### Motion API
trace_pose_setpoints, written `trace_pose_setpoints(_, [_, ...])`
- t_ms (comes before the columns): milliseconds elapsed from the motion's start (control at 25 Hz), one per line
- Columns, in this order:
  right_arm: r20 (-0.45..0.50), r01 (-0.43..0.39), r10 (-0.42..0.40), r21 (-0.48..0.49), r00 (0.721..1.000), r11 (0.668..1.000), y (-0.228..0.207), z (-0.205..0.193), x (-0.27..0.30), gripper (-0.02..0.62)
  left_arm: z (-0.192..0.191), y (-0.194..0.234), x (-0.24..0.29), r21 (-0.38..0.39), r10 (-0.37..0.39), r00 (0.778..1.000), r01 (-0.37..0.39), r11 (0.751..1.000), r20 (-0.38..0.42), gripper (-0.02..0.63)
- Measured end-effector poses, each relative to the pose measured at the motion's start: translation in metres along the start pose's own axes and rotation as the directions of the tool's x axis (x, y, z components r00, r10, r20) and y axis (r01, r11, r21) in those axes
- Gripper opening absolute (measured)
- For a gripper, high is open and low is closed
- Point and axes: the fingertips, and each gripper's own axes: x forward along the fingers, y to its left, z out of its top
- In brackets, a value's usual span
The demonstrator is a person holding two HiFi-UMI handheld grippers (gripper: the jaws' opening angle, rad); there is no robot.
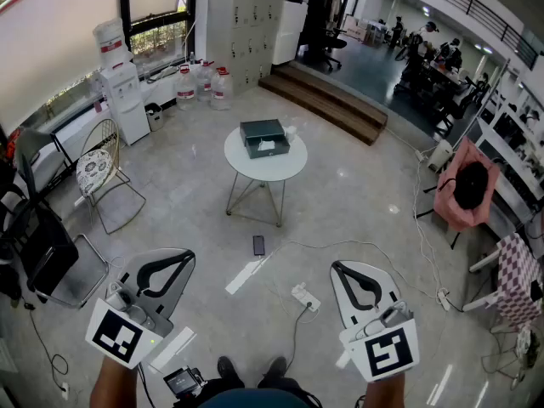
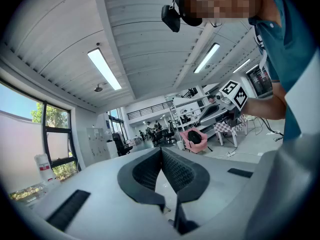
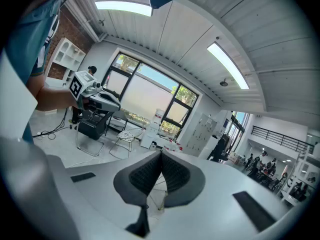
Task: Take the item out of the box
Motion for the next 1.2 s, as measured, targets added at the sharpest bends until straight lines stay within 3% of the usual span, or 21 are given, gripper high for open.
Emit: trace_pose_setpoints(1200, [-0.012, 0.042, -0.042, 0.016, 0.999, 0.999, 0.016, 0.021, 0.097, 0.04, -0.048, 0.087, 0.012, 0.009, -0.006, 1.0, 0.005, 1.0, 0.008, 0.018])
